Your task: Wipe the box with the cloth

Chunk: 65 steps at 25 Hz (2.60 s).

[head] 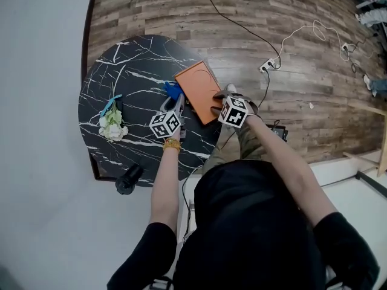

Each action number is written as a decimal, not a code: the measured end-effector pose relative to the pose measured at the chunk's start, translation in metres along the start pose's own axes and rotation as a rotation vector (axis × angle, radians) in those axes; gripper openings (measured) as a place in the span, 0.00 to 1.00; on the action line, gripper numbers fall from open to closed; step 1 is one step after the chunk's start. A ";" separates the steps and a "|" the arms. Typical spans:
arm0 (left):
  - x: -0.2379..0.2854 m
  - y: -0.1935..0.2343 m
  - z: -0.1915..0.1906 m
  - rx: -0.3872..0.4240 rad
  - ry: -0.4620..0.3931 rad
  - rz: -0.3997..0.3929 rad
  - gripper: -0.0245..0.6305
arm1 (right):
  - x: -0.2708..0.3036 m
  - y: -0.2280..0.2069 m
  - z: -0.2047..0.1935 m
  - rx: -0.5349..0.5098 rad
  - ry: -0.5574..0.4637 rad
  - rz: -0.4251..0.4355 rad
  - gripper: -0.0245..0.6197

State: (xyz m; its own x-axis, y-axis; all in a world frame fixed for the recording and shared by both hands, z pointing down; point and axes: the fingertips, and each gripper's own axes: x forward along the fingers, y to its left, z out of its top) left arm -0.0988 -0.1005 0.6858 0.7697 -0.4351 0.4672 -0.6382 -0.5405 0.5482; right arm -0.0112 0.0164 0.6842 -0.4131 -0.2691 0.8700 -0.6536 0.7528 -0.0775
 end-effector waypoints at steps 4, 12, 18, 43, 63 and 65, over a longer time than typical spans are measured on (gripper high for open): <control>-0.009 -0.010 -0.017 0.016 0.039 -0.028 0.19 | 0.000 0.000 0.000 -0.006 -0.001 0.005 0.25; -0.022 -0.021 -0.026 0.031 0.047 -0.045 0.19 | 0.000 -0.001 0.001 -0.009 0.000 0.000 0.25; -0.033 -0.033 -0.032 0.052 0.053 -0.064 0.19 | 0.001 0.001 0.002 -0.004 -0.002 -0.008 0.25; -0.096 -0.084 -0.124 0.015 0.200 -0.273 0.19 | 0.001 0.004 0.008 0.104 -0.030 -0.118 0.18; -0.165 -0.104 0.069 0.595 -0.377 0.241 0.19 | -0.121 0.039 0.149 0.205 -0.696 -0.516 0.09; -0.166 -0.102 0.067 0.585 -0.374 0.262 0.19 | -0.121 0.041 0.148 0.194 -0.674 -0.524 0.07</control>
State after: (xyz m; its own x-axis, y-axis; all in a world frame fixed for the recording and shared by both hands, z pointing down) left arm -0.1602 -0.0214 0.5060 0.6132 -0.7624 0.2070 -0.7704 -0.6350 -0.0567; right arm -0.0816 -0.0094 0.5040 -0.2764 -0.8957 0.3482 -0.9354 0.3338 0.1162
